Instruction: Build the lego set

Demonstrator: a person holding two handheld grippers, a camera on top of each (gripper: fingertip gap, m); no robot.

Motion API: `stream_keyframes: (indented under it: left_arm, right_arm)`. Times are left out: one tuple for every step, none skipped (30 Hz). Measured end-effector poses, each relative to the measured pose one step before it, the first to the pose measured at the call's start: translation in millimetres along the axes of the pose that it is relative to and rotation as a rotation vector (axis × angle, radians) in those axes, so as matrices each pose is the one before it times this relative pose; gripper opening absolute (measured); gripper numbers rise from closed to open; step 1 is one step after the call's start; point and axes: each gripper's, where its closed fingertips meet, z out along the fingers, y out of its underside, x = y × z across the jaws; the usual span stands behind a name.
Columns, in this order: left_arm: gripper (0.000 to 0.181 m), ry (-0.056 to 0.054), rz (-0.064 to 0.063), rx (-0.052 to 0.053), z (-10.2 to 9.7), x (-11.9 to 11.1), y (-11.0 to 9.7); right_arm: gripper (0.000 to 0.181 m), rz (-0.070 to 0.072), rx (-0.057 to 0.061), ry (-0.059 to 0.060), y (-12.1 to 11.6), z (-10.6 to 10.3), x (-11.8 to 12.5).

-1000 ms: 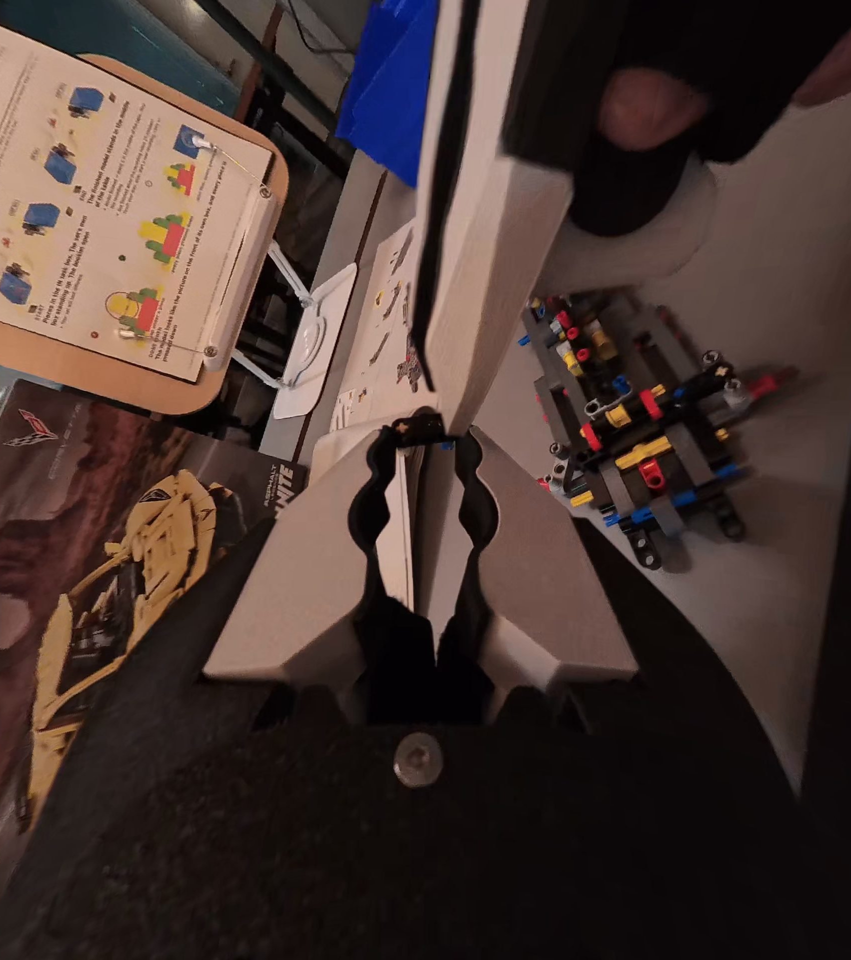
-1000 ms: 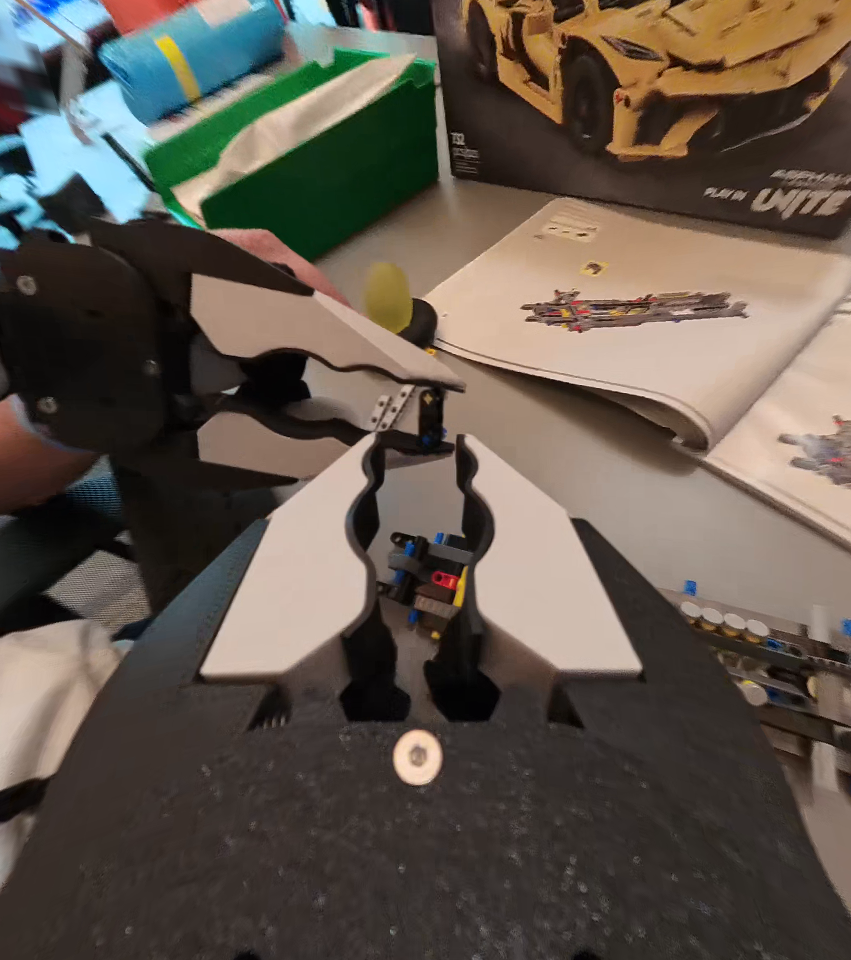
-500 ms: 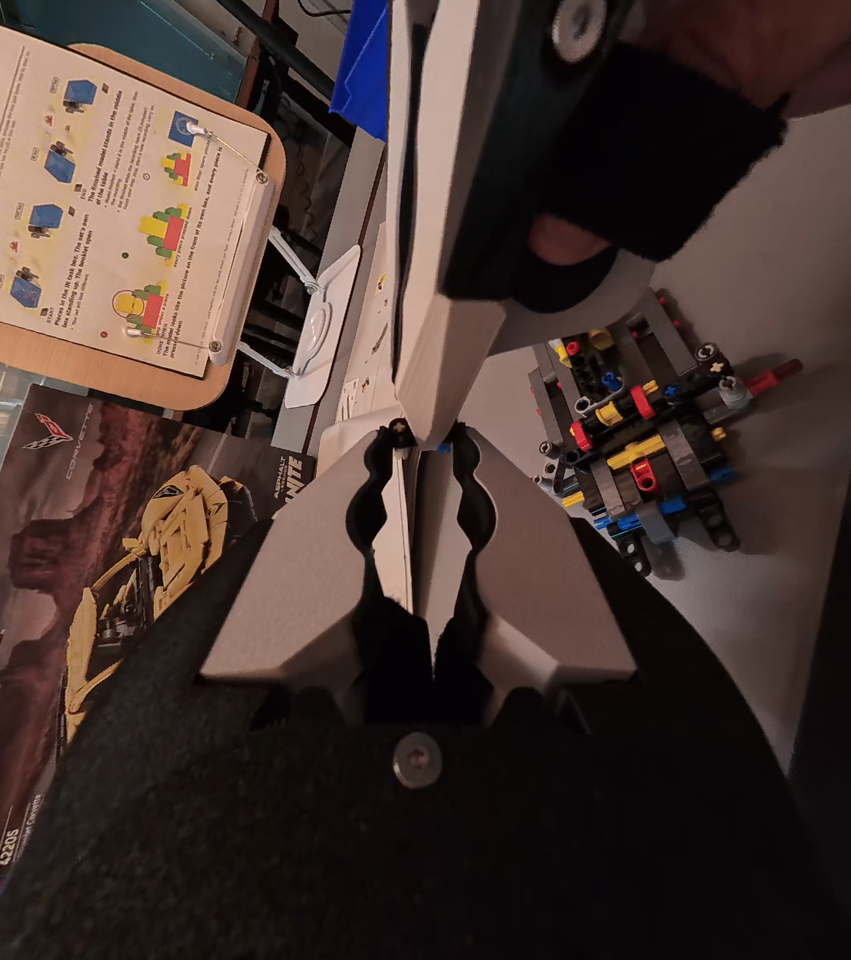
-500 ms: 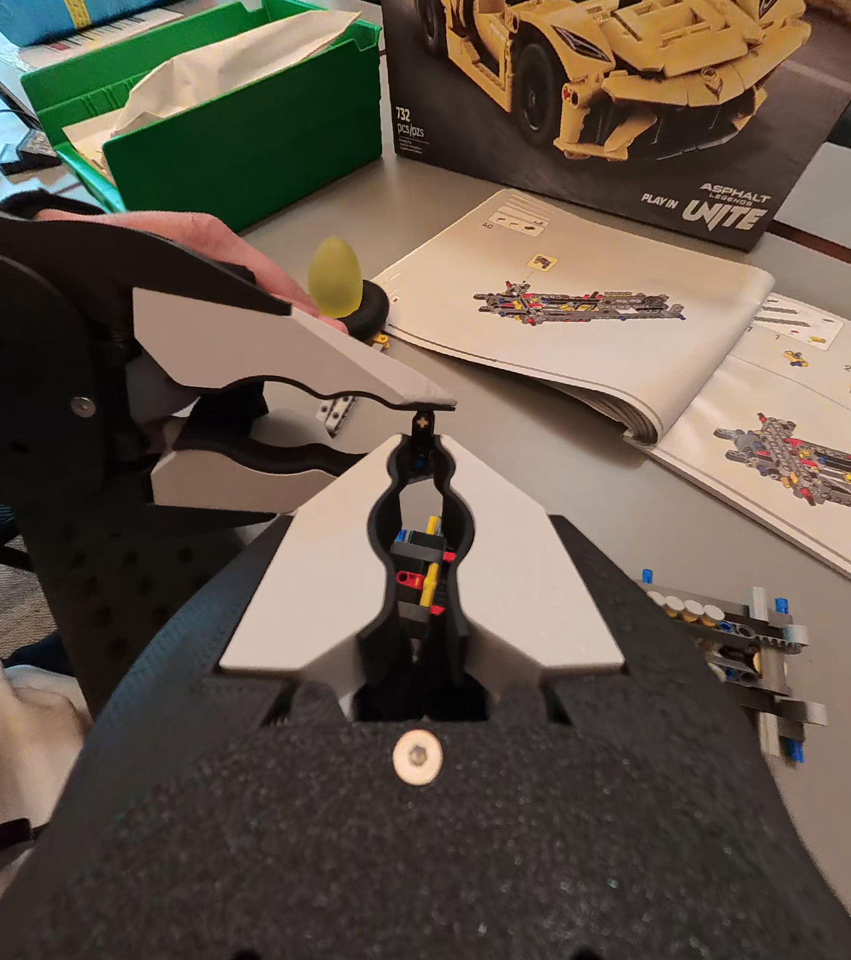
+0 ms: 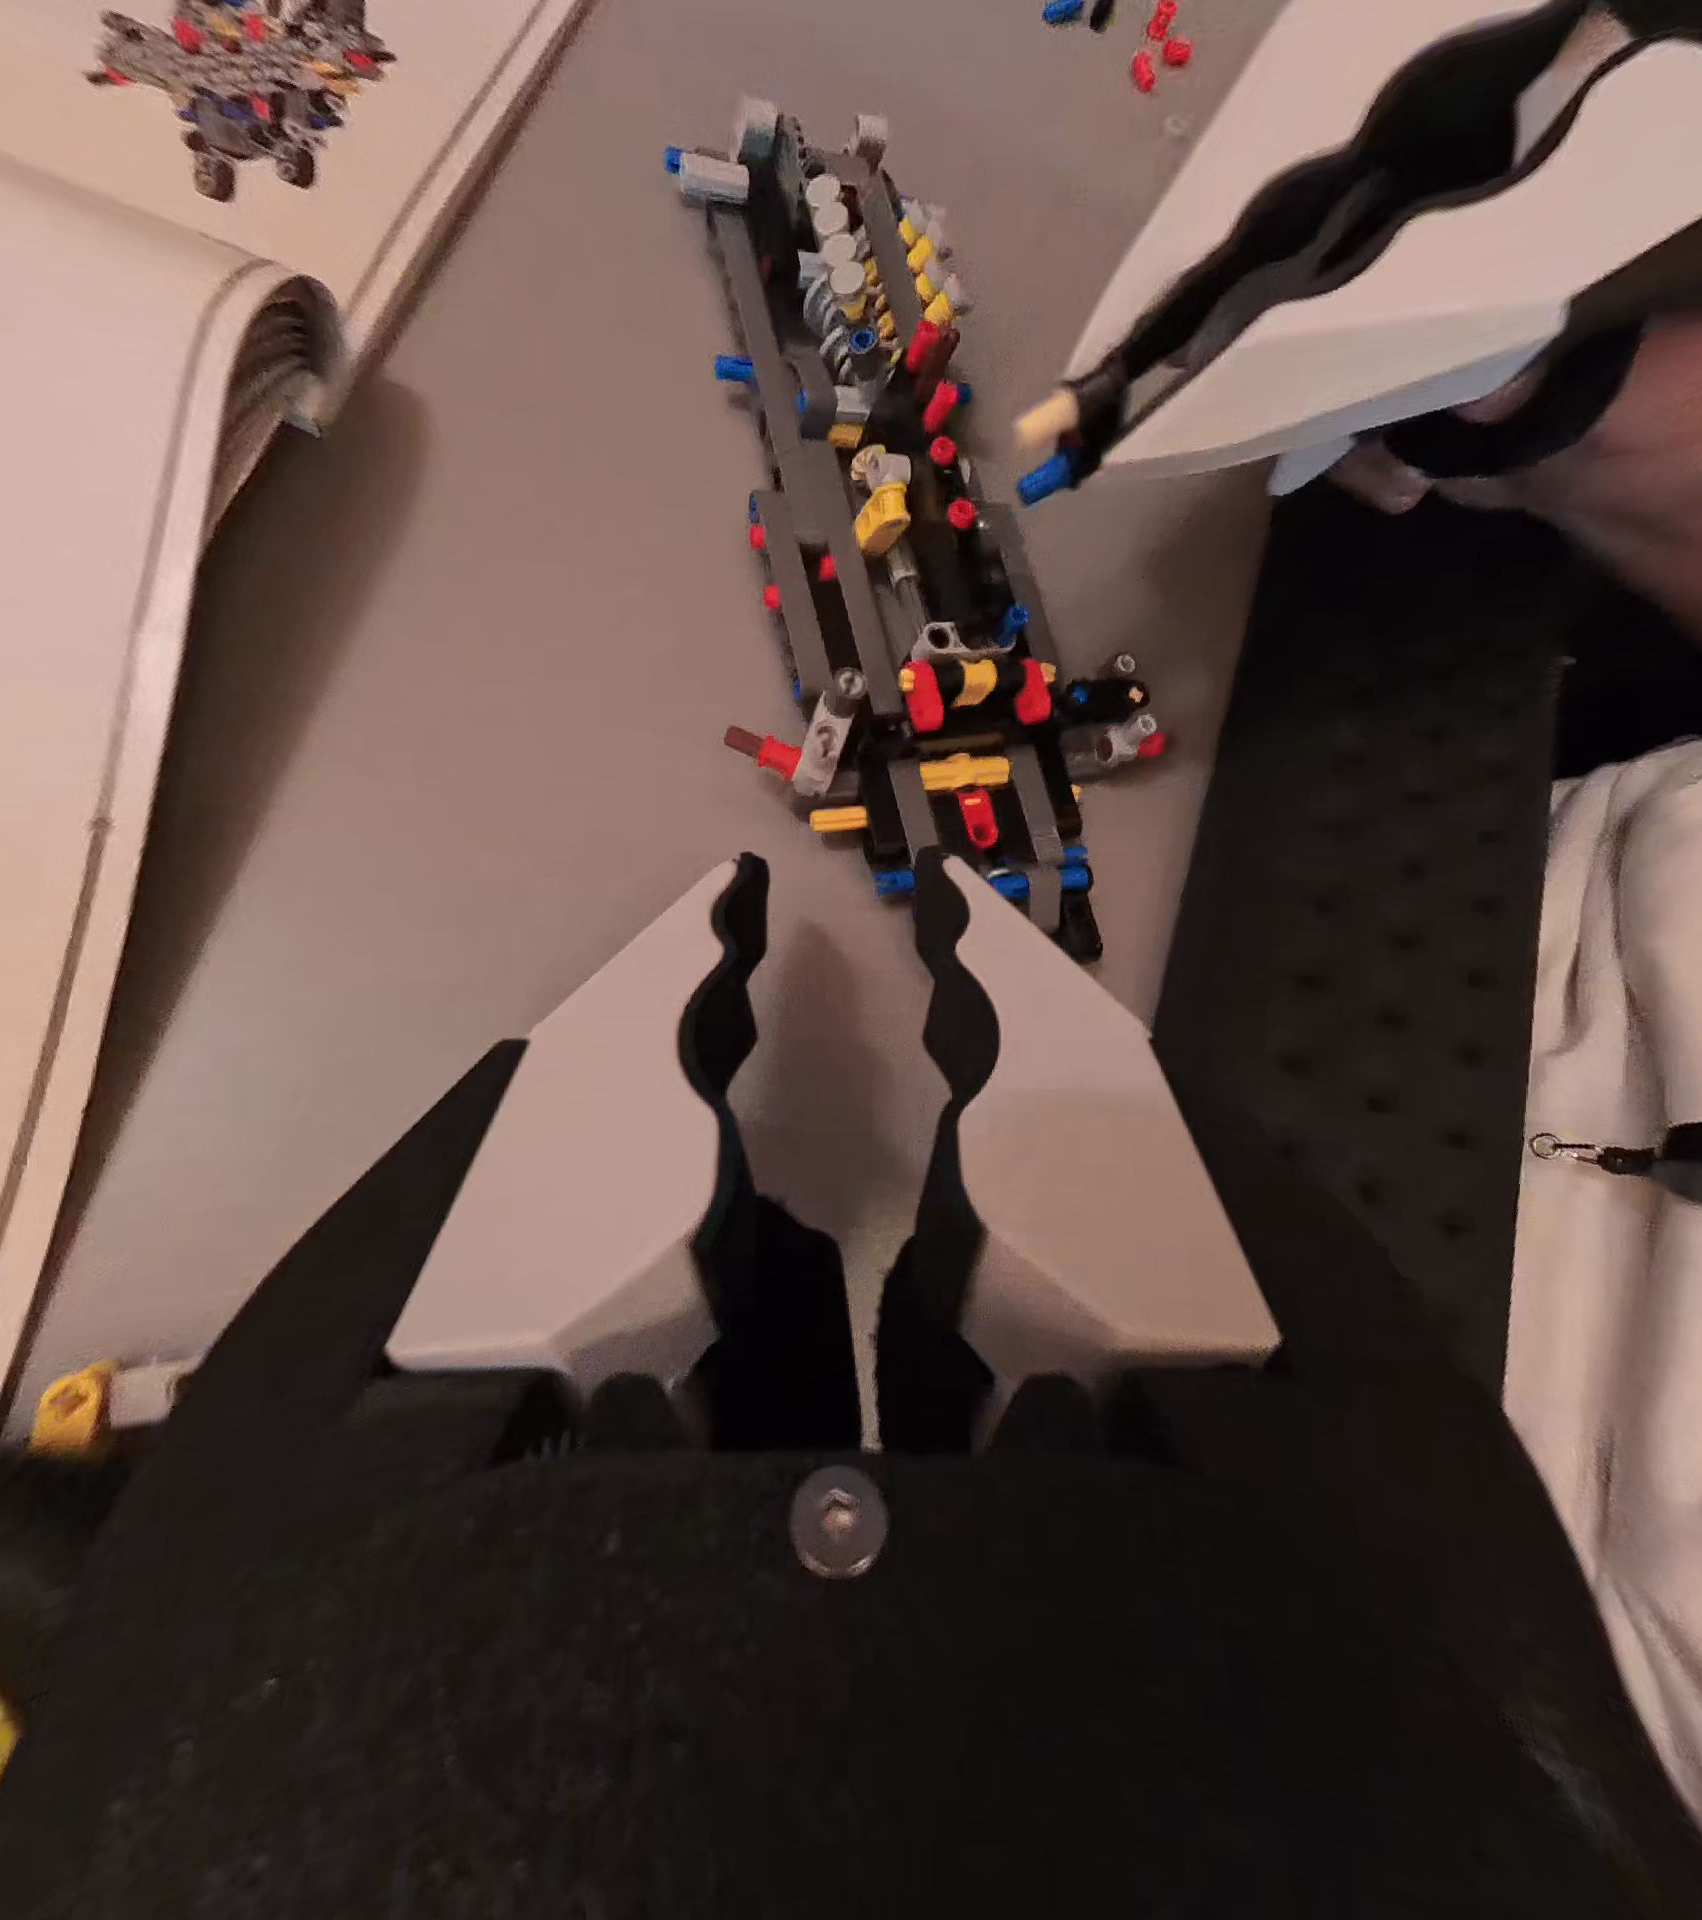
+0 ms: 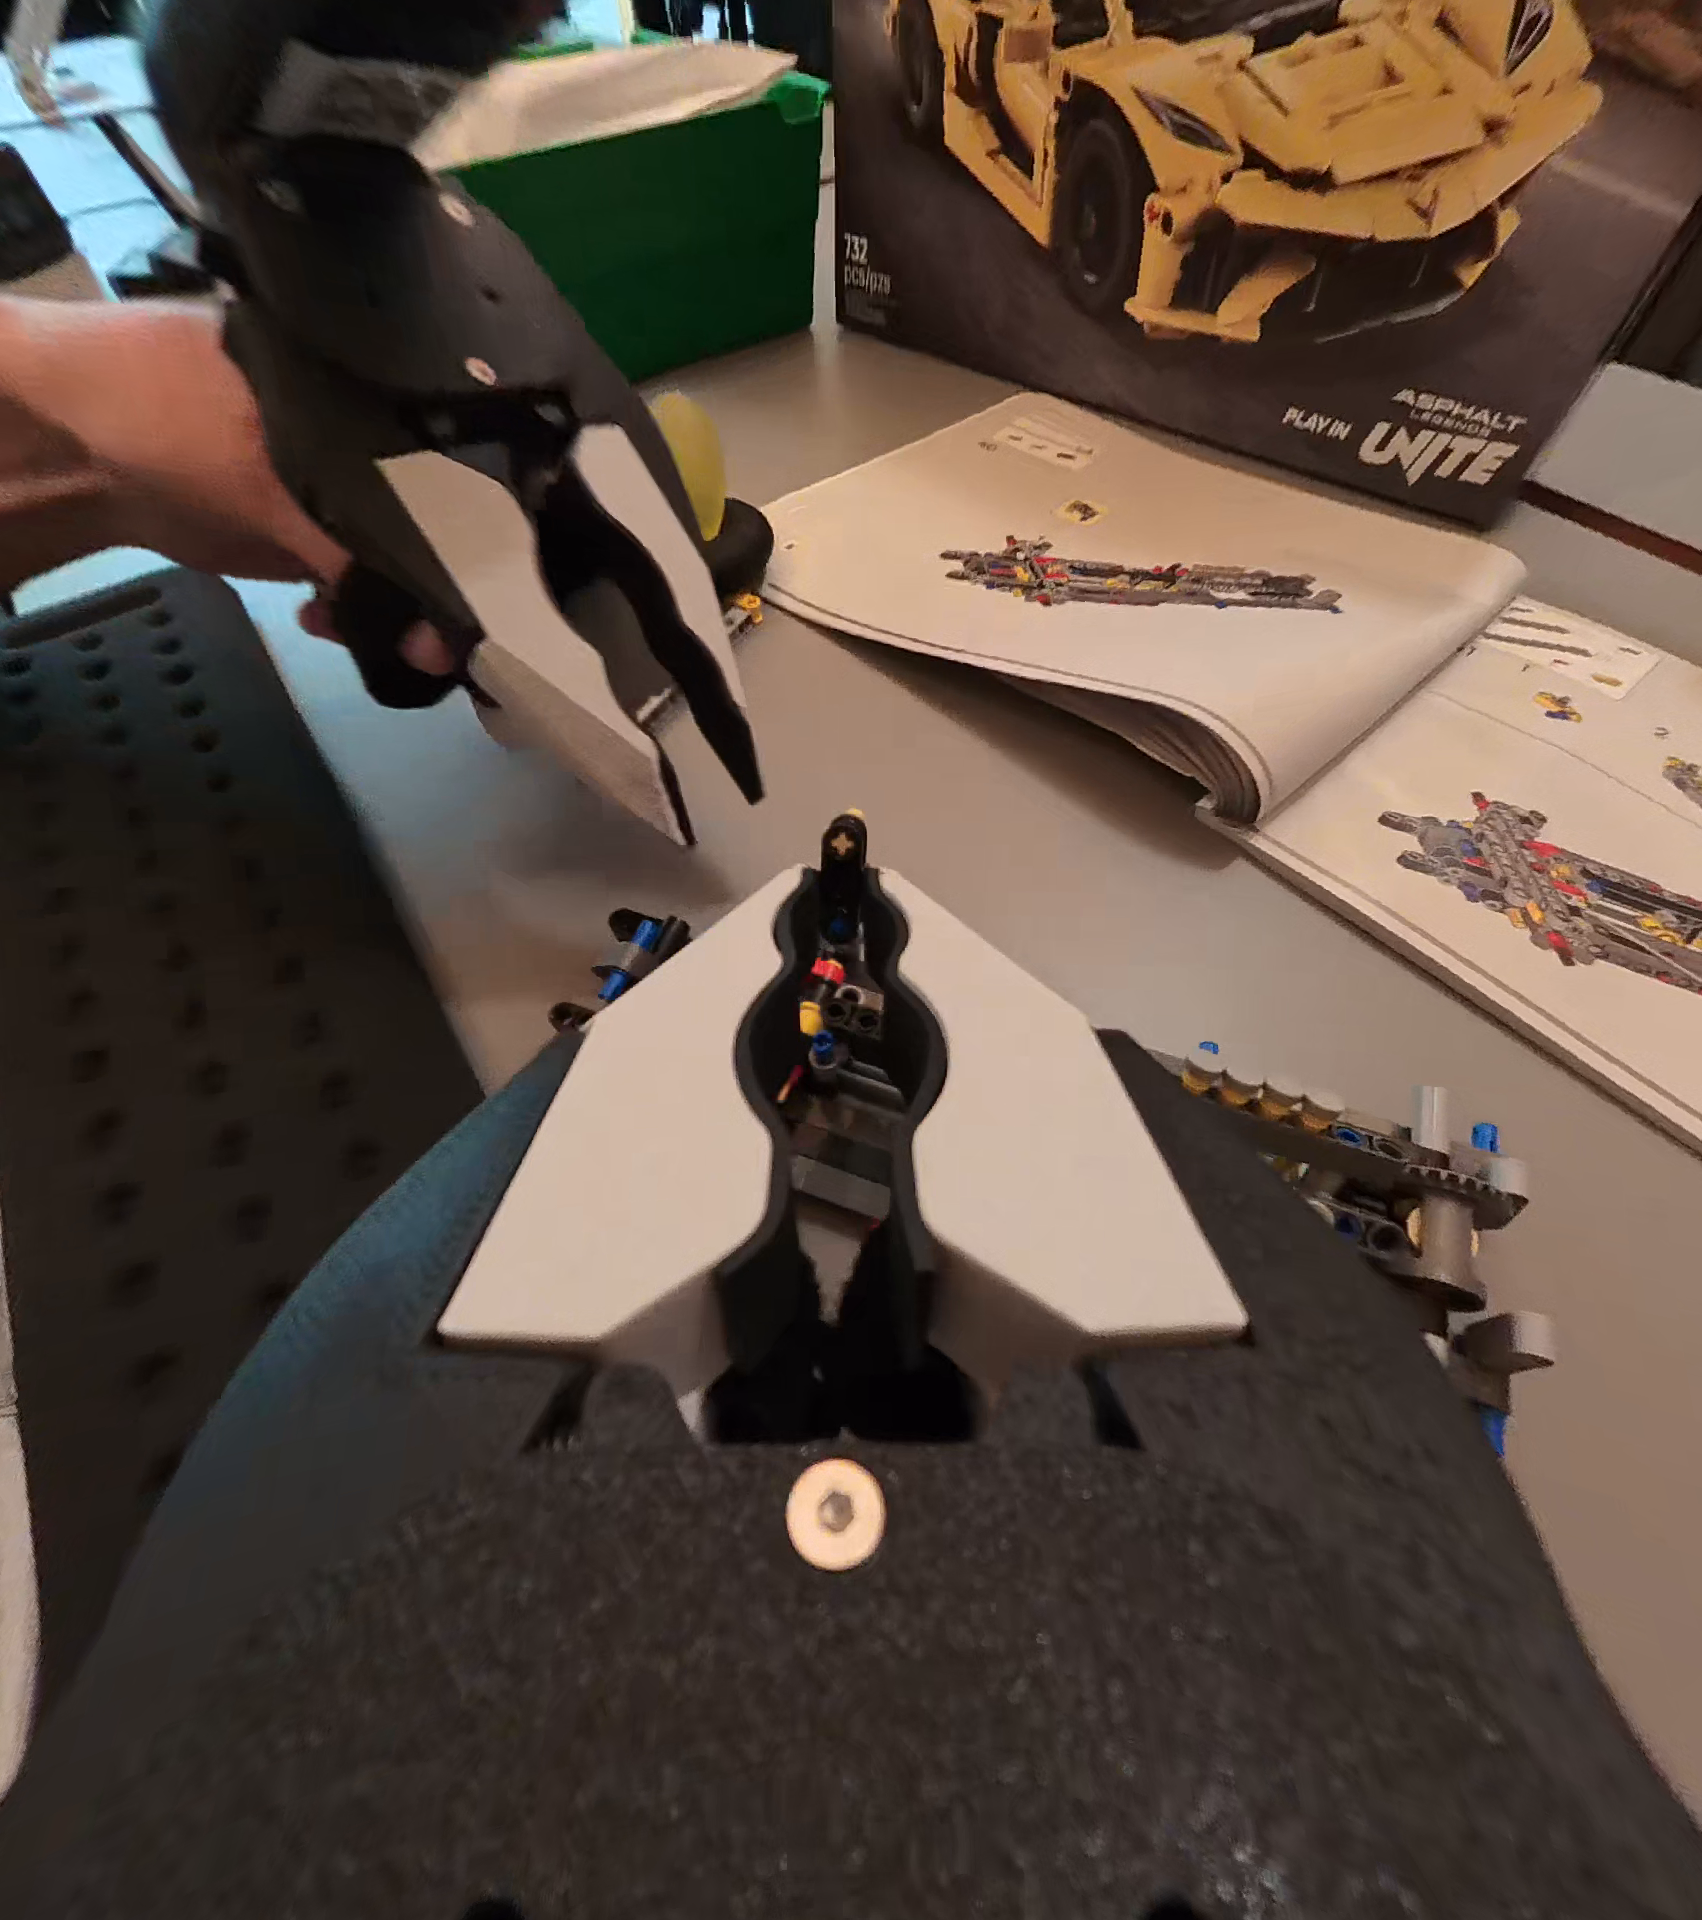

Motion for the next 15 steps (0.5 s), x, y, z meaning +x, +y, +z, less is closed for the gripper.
stream_keyframes:
  left_arm:
    - [0.027,0.0168,0.0003,-0.0117,3.24,-1.51,0.3]
    - [0.026,0.0047,0.0155,-0.0227,3.79,-2.74,2.66]
    - [0.024,0.0102,0.0127,-0.0289,4.23,-2.05,3.58]
    - [0.023,0.0309,-0.007,-0.028,4.09,0.61,2.46]
    - [0.023,0.0423,-0.0315,-0.0142,3.19,1.9,-0.51]
    - [0.023,0.045,-0.0392,-0.0072,1.96,2.38,-1.84]
    - [0.024,0.0472,-0.0333,-0.0105,1.2,3.7,-0.96]
    - [0.024,0.0311,-0.0279,-0.0146,0.97,2.19,-0.09]
    - [0.024,0.0236,-0.0236,-0.0097,0.33,2.32,-0.33]
    - [0.023,0.0296,-0.0288,-0.0034,-0.08,3.92,-0.76]
    - [0.023,0.0201,-0.0394,-0.0058,0.1,2.39,-0.5]
    - [0.024,0.005,-0.0449,-0.0063,0.49,-0.38,-0.39]
    - [0.027,0.0017,-0.0403,-0.0085,1.07,-1.01,0.13]
    - [0.029,-0.0008,-0.0338,-0.0168,1.69,-1.16,1.55]
    - [0.028,0.0017,-0.0304,-0.0166,1.83,-0.61,1.53]
  right_arm:
    - [0.007,-0.0059,0.0216,0.0102,-4.49,-3.61,1.04]
    - [0.007,-0.0055,0.0346,0.0199,-4.87,-3.76,2.85]
    - [0.006,0.004,0.0248,0.0052,-2.45,-2.49,1.54]
    - [0.006,0.0146,0.0057,-0.0169,0.39,-0.84,-0.72]
    - [0.006,0.0172,0.0046,-0.0214,-0.16,-0.64,-1.13]
    - [0.006,0.012,0.0128,-0.0115,-1.64,-0.75,0.16]
    - [0.006,0.0093,0.009,-0.0097,-1.08,-0.5,0.2]
    - [0.006,0.0111,0.0013,-0.0123,0.22,-0.15,-0.19]
    - [0.006,0.0112,0.0025,-0.0126,-0.09,-0.33,-0.71]
    - [0.006,0.0092,0.0071,-0.0052,-0.73,-0.95,-0.09]
    - [0.006,0.0056,0.0091,-0.0027,-0.88,-1.17,-0.01]
    - [0.006,0.0052,0.0063,-0.0027,-0.57,-0.79,0.17]
    - [0.006,0.0067,0.002,-0.0042,-0.04,-0.21,0.1]
    - [0.006,0.006,0.0001,-0.0045,0.02,0.03,0.1]
    - [0.006,0.0037,0.0012,-0.0019,-0.08,0.09,0.32]
